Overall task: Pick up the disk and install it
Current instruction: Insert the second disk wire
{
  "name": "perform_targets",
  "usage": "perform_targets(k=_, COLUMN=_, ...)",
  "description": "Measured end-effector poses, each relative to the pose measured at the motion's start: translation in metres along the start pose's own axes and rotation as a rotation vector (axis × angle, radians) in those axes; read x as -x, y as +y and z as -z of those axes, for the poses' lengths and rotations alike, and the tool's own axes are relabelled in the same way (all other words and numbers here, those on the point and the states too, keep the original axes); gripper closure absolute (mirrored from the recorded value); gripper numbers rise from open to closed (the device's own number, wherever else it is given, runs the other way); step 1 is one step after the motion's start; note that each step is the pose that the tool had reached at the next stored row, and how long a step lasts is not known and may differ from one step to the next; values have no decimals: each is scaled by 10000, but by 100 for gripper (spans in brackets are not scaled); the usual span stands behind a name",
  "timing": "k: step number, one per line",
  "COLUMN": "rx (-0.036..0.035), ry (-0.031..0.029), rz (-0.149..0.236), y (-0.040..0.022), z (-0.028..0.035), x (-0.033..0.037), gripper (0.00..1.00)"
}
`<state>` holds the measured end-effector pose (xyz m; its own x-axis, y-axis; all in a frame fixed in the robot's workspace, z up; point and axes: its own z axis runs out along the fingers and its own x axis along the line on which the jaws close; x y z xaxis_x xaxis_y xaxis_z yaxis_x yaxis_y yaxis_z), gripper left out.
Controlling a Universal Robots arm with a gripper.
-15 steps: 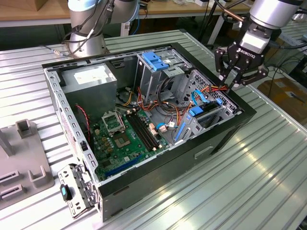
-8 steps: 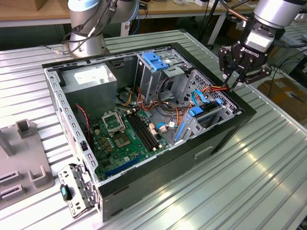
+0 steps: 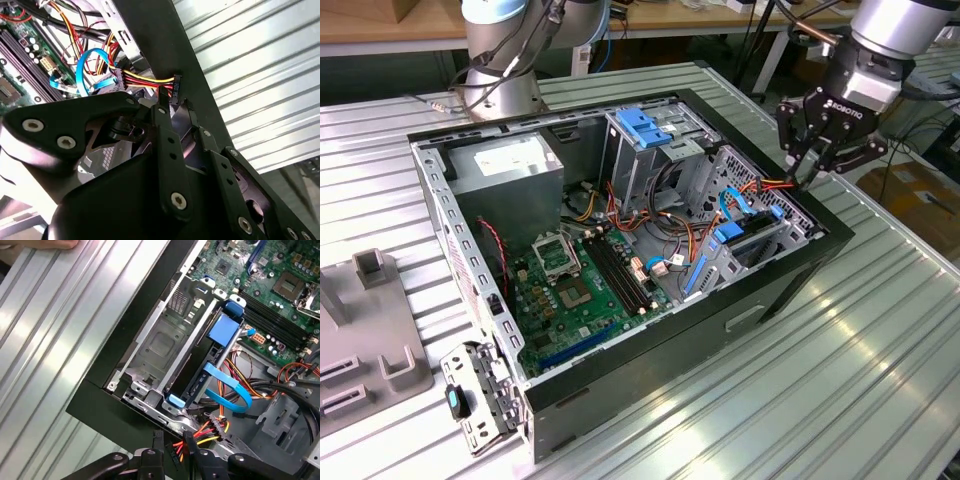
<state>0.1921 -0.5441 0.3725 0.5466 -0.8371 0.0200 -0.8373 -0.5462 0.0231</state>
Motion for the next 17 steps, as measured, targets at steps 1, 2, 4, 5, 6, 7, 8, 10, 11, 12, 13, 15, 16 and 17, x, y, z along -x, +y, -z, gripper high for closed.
perform_targets(k=1, rx=-7, ry=9, rz=366, y=-1, z=0, x=-1, gripper=70)
perform_targets(k=2, rx=-10, ry=13, rz=540, y=-1, z=0, x=-1, gripper=70)
perform_targets(k=4, rx=-21, ry=21, rz=935, y=-2, z=-1, x=-2, gripper=70)
perform_targets(k=5, rx=-27, ry=25, rz=1114, y=-2, z=-1, x=-1, gripper=70)
perform_targets(k=6, rx=-32, ry=29, rz=1293, y=-1, z=-1, x=-1, gripper=70)
perform_targets(k=7, rx=-37, ry=33, rz=1473, y=-1, z=-1, x=-1, gripper=70)
perform_targets(k=8, rx=-45, ry=40, rz=1756, y=-2, z=-1, x=-1, gripper=70)
perform_targets(k=10, rx=-56, ry=48, rz=2137, y=-1, z=-1, x=-1, gripper=70)
perform_targets(k=11, rx=-63, ry=53, rz=2368, y=-1, z=-1, x=-1, gripper=70)
perform_targets(k=12, rx=-69, ry=56, rz=2546, y=-1, z=-1, x=-1, gripper=70)
perform_targets(k=13, rx=-78, ry=62, rz=2804, y=-1, z=-1, x=-1, gripper=70)
perform_targets(k=15, rx=-94, ry=72, rz=3320, y=-2, z=-2, x=-1, gripper=70)
perform_targets(k=16, rx=-97, ry=76, rz=3500, y=-2, z=-1, x=-1, gripper=70)
perform_targets(k=17, rx=-100, ry=79, rz=3624, y=-2, z=-2, x=-1, gripper=70)
